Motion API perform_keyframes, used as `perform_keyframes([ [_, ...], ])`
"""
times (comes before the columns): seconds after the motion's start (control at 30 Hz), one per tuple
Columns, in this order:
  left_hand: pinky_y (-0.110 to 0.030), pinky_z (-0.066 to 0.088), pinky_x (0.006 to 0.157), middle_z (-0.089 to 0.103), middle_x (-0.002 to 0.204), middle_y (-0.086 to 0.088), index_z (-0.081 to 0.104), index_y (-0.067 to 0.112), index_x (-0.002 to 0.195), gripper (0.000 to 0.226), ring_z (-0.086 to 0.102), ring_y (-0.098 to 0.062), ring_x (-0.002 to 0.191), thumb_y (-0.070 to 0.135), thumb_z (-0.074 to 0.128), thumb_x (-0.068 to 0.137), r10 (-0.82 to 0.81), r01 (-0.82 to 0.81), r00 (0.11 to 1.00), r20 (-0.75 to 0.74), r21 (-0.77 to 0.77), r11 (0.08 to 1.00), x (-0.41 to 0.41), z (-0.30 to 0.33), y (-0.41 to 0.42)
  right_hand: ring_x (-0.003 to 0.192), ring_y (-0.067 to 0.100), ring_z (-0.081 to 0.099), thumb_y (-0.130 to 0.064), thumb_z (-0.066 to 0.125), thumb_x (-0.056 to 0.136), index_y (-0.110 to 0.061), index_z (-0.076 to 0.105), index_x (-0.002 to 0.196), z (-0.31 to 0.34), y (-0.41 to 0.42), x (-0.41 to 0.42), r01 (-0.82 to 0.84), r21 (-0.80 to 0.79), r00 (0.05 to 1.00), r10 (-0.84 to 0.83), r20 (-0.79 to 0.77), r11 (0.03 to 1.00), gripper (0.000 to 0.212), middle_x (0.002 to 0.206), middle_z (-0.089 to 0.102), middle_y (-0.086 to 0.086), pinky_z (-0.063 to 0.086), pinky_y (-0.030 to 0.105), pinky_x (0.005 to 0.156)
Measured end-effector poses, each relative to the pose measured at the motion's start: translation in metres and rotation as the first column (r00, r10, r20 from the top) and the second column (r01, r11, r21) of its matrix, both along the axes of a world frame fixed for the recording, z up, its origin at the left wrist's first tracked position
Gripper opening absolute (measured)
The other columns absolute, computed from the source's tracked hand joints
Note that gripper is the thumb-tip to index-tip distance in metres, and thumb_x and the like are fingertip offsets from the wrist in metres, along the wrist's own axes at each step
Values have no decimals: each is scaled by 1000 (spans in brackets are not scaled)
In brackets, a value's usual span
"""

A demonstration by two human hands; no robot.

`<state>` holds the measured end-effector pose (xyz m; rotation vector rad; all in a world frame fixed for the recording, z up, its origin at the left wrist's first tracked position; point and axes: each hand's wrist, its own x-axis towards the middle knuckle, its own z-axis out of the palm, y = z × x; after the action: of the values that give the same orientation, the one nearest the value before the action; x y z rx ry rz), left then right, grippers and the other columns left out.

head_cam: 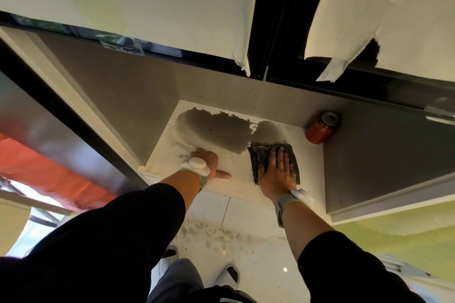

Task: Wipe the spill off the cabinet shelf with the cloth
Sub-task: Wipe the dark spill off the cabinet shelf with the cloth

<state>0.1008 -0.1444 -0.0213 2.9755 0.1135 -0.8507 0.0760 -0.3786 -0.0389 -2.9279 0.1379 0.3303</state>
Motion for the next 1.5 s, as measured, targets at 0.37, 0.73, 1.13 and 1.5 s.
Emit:
perform_keyframes([
  [0.37,-42,53,83,53,97,-13,55,11,91,93,59,-35,100,99,50,61,-26,26,1000,-2,-38,999,1,6,0,158,28,-3,-49,27,102,-19,-1,164,2,6,26,41,29,997,-39,-73,999,74,172,-7,8,0,48,127],
  [0.73,-39,53,79,50,89,-11,41,15,72,84,58,-33,97,97,51,62,-36,39,999,37,-102,994,4,-2,2,158,29,-7,-41,34,104,-17,-2,164,15,-2,94,-35,14,981,37,-193,999,74,171,-9,9,-1,48,127],
  [1.13,-39,56,79,45,92,-13,55,6,95,86,49,-29,81,88,59,69,1,5,997,71,-78,997,-6,6,5,157,31,5,-25,40,102,-17,11,164,3,9,129,-285,12,953,284,-101,959,69,171,7,11,8,53,126],
  [1.5,-41,53,83,46,101,-14,52,11,97,78,59,-37,104,83,66,70,2,-2,1000,0,-122,992,-3,17,1,157,27,10,-35,30,89,-22,16,163,-1,16,108,-377,32,926,378,-19,926,76,171,14,5,13,55,125],
])
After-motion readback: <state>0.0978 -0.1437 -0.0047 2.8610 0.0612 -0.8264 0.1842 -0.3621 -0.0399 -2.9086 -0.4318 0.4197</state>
